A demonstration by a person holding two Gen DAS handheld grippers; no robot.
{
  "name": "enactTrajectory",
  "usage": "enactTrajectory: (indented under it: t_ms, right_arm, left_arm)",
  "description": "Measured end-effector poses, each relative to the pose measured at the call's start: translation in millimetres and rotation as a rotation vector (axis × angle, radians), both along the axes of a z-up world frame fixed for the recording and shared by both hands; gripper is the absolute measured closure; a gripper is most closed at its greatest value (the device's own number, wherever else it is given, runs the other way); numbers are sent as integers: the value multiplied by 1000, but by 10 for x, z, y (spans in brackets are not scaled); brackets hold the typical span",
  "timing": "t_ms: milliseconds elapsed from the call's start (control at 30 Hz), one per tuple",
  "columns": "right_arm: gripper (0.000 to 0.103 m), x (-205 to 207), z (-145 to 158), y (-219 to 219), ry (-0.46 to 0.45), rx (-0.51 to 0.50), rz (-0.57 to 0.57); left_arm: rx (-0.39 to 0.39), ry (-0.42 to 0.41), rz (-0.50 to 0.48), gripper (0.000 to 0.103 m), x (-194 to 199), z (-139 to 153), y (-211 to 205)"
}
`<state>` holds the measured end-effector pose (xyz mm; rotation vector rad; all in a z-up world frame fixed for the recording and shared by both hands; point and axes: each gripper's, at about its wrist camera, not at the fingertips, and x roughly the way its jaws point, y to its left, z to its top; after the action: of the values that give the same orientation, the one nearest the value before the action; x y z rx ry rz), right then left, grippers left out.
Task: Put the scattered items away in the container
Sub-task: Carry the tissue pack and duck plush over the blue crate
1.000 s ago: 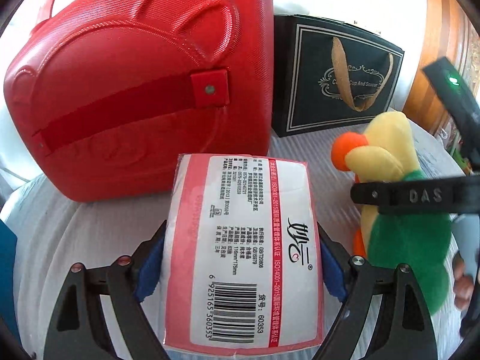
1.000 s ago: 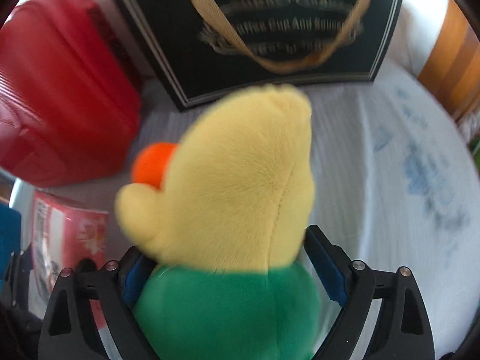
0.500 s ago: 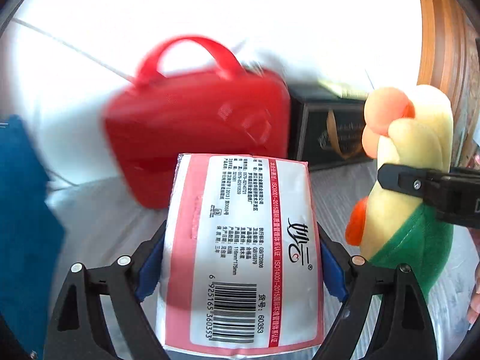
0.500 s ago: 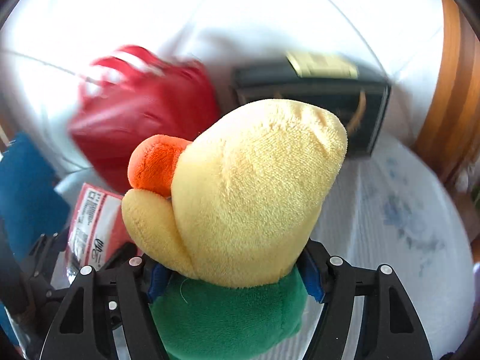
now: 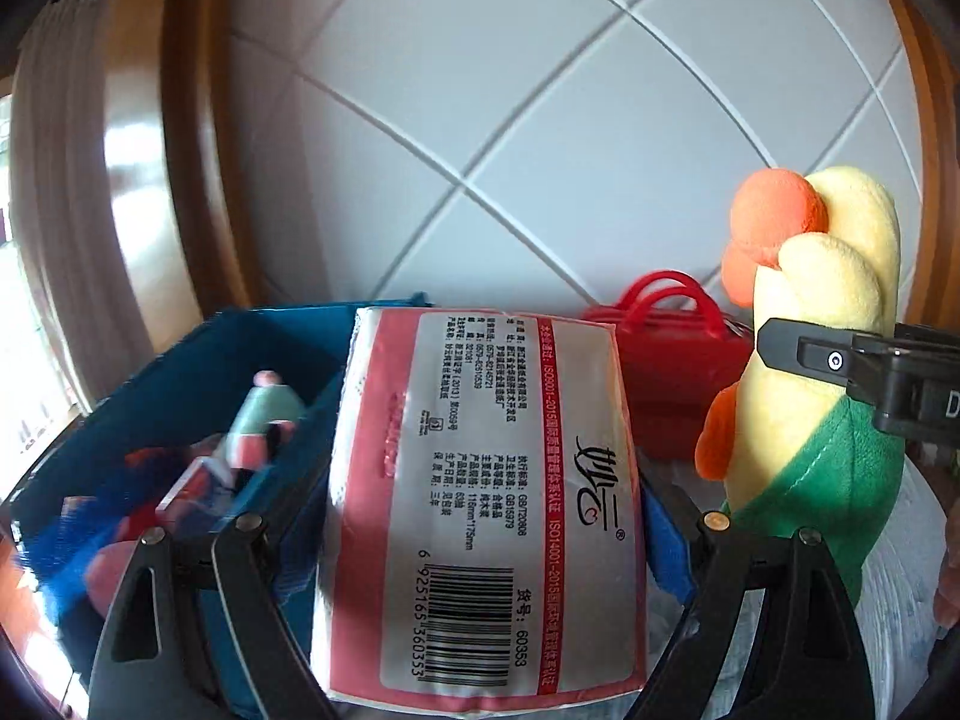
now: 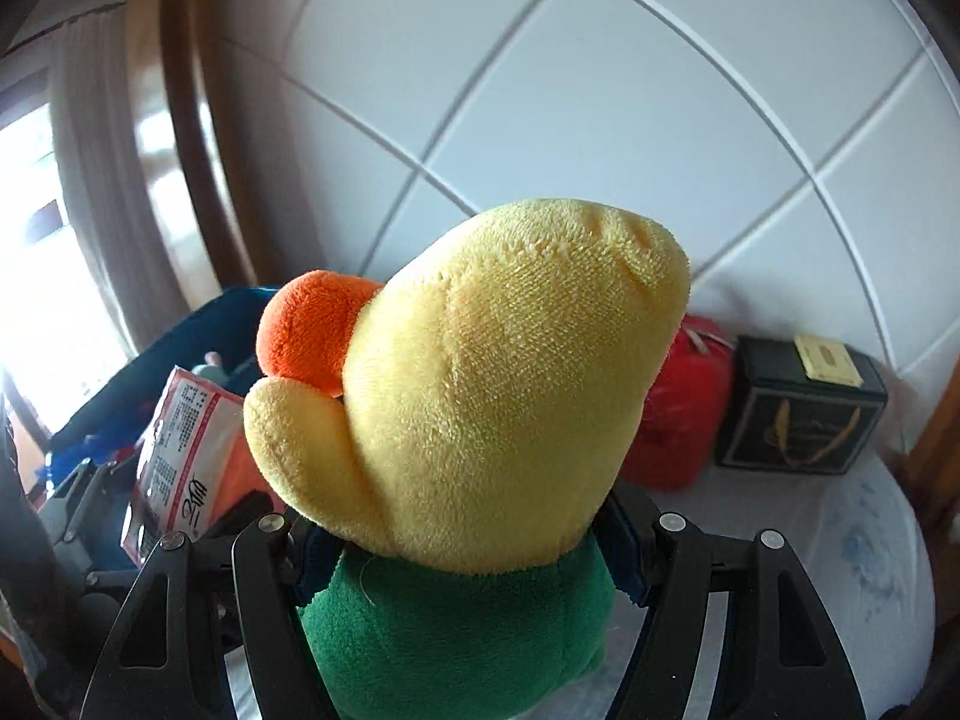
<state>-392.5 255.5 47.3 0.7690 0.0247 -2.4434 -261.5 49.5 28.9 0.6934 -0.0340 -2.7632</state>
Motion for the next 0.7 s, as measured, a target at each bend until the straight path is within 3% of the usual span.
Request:
enactTrajectory:
  t_ms: [167, 300, 500, 700]
  right_arm:
    - [32, 448, 338, -1069, 60, -34, 126]
    - [32, 714, 376, -2002, 46, -87, 181]
    - [32, 760, 116, -3202, -64, -105, 183]
    - [32, 535, -510, -3999, -206, 111, 83]
  left_arm:
    - [-49, 42, 126, 16, 610, 314, -1078]
    - [-55, 25, 149, 16, 871, 349, -1933]
    - [-45, -95, 124, 16, 736, 9, -2868]
    - [49, -249, 74, 16, 585, -485, -3339]
